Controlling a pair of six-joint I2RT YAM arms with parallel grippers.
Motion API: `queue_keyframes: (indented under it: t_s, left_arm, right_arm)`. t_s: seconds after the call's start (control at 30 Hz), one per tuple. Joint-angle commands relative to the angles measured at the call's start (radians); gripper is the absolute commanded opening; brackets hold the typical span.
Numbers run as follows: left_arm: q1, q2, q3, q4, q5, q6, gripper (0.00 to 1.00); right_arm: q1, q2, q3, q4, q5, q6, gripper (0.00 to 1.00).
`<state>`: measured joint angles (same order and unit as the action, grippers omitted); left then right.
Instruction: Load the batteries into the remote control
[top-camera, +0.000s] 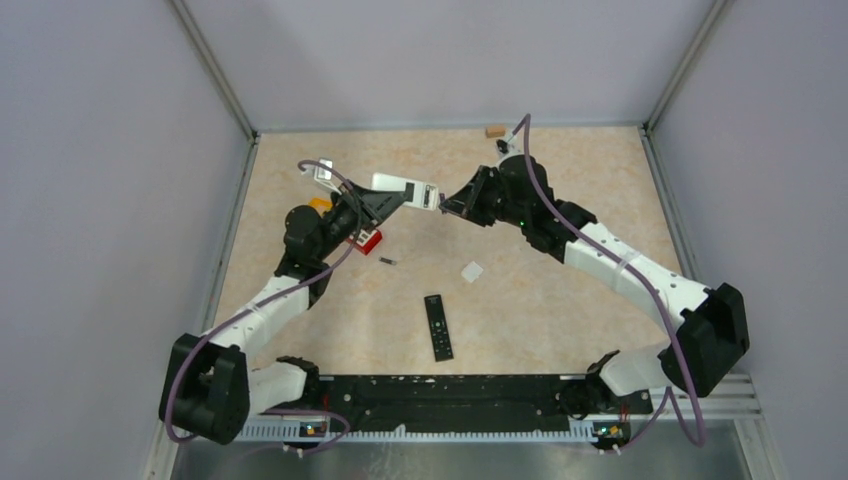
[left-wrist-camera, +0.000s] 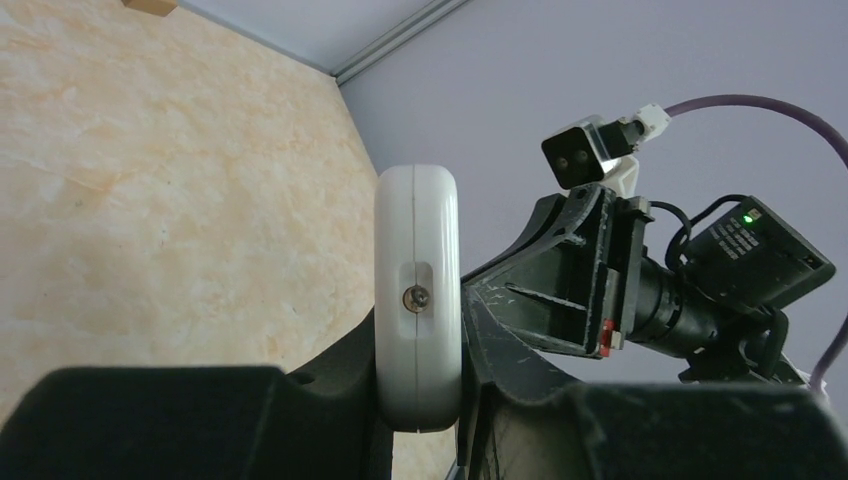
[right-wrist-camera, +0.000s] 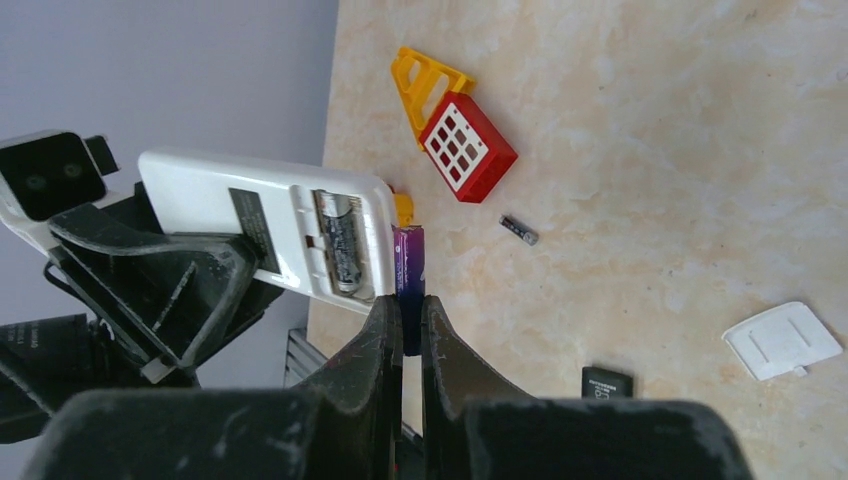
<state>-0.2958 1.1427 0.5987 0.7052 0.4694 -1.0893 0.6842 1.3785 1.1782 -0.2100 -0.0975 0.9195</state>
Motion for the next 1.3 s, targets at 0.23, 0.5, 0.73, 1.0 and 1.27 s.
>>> queue_keyframes:
  t_s: [0.23, 0.5, 0.73, 1.0, 1.27]
  left_arm:
    - [-0.05, 0.107, -0.007, 0.209, -0.049, -0.001, 0.0]
    - [-0.05, 0.136, 0.013, 0.242, -0.013, -0.043, 0.0]
    - [-0.049, 0.117, 0.017, 0.23, -0.012, -0.06, 0.0]
    - [-0.049, 0.101, 0.017, 0.214, -0.006, -0.077, 0.0]
    - [-0.05, 0.087, 0.03, 0.15, -0.013, -0.07, 0.0]
  right_arm:
    - [-0.009, -0.047, 0.0, 0.03, 0.034, 0.045, 0.0]
    - [-0.009, -0.013, 0.008, 0.04, 0.032, 0.035, 0.03]
    - [-0.009, 0.014, 0.025, 0.014, 0.046, 0.03, 0.08]
    - [-0.01, 0.03, 0.034, 0.022, 0.056, 0.039, 0.2]
    - [-0.011, 0.044, 0.04, 0.019, 0.062, 0.073, 0.25]
